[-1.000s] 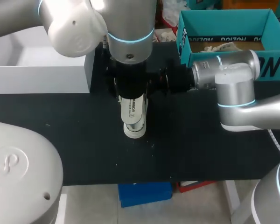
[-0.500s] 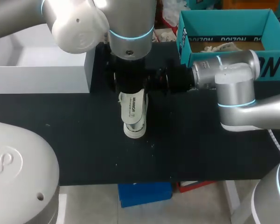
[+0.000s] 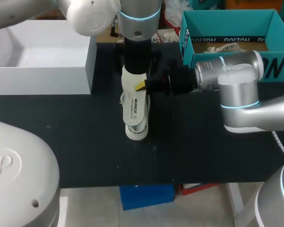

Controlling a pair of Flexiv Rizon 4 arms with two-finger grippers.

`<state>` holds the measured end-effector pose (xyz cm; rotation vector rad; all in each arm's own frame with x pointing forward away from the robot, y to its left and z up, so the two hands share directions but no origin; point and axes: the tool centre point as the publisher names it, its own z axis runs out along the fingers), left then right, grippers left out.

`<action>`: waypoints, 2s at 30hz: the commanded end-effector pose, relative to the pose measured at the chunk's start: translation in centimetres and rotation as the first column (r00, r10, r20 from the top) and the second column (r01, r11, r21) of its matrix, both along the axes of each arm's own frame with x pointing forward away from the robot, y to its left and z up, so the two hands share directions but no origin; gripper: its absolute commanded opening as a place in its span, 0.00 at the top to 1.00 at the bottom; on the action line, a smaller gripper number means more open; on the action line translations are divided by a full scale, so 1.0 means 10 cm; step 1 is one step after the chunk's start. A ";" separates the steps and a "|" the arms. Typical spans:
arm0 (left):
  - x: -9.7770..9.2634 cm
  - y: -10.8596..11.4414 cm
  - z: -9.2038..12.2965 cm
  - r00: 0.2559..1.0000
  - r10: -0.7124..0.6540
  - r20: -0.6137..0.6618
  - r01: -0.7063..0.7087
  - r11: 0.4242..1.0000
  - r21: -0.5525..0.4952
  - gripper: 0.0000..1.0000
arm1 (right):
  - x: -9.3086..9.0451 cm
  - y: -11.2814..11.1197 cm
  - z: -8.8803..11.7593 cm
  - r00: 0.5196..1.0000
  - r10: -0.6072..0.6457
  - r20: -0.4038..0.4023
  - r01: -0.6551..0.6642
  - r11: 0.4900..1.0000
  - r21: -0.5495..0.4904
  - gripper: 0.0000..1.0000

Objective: Take the shoe out of the shoebox, open the shoe tongue, remove and reinsert the insole, then place the shoe into the shoebox

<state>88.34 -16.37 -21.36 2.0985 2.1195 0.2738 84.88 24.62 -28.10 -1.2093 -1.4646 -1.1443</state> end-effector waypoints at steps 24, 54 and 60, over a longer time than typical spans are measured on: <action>0.86 0.08 0.07 0.998 0.055 0.011 -0.055 0.997 -0.059 0.00 | -0.01 0.01 0.00 1.000 -0.003 0.001 0.003 1.000 0.000 1.00; -0.51 0.16 -0.02 1.000 0.005 -0.020 -0.006 0.998 -0.056 0.00 | -0.01 0.01 0.00 1.000 -0.003 0.001 0.003 1.000 0.000 1.00; -0.71 0.20 -0.10 0.997 -0.036 -0.061 0.029 0.994 -0.109 0.00 | -0.01 0.01 0.00 1.000 -0.003 0.001 0.003 1.000 0.000 1.00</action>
